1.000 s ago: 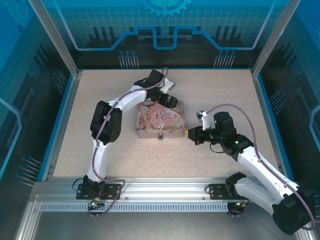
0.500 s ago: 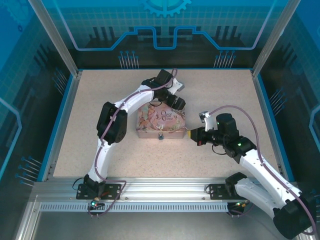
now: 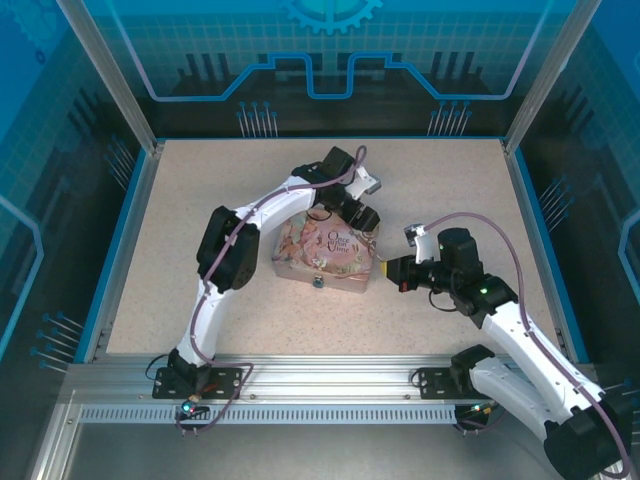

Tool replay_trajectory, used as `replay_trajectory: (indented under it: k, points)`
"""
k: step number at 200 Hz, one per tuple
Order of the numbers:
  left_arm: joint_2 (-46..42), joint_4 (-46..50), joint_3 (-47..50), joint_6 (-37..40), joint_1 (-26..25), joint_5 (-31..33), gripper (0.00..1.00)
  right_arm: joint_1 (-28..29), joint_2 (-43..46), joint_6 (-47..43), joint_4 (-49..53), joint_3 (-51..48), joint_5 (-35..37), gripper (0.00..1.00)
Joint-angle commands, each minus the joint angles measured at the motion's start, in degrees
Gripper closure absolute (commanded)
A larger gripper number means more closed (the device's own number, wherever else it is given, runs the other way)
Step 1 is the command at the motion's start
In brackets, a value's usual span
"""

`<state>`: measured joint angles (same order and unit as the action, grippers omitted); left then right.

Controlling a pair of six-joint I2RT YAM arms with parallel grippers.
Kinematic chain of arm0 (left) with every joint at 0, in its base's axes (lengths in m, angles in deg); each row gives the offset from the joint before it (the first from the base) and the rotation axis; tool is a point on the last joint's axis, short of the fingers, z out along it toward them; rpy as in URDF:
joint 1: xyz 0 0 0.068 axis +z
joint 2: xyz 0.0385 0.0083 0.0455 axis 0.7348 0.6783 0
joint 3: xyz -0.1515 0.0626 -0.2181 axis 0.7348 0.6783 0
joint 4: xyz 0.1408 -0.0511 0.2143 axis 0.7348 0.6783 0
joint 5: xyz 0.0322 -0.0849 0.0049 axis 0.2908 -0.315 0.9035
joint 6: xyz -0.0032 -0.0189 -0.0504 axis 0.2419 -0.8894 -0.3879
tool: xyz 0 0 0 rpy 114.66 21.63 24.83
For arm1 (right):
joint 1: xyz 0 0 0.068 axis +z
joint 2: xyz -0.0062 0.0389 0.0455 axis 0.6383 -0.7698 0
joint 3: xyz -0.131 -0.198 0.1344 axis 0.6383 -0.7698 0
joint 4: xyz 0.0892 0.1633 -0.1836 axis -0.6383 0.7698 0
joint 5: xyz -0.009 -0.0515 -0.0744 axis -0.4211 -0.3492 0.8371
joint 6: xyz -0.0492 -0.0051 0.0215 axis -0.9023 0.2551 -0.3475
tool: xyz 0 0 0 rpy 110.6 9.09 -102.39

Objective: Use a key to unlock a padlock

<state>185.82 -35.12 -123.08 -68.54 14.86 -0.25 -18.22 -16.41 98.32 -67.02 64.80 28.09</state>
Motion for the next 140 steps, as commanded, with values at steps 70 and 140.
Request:
replay_trajectory:
  k: [70,140]
  points:
    - [-40.62,-15.91,32.96,-7.7,1.79,20.38,0.12,0.07,-6.92,2.73,-2.1,1.63,4.5,1.0]
    - [-67.72,-21.45,70.54,-24.37,-14.25,37.81,0.13,3.32,-13.44,4.45,-6.83,5.39,7.71,1.0]
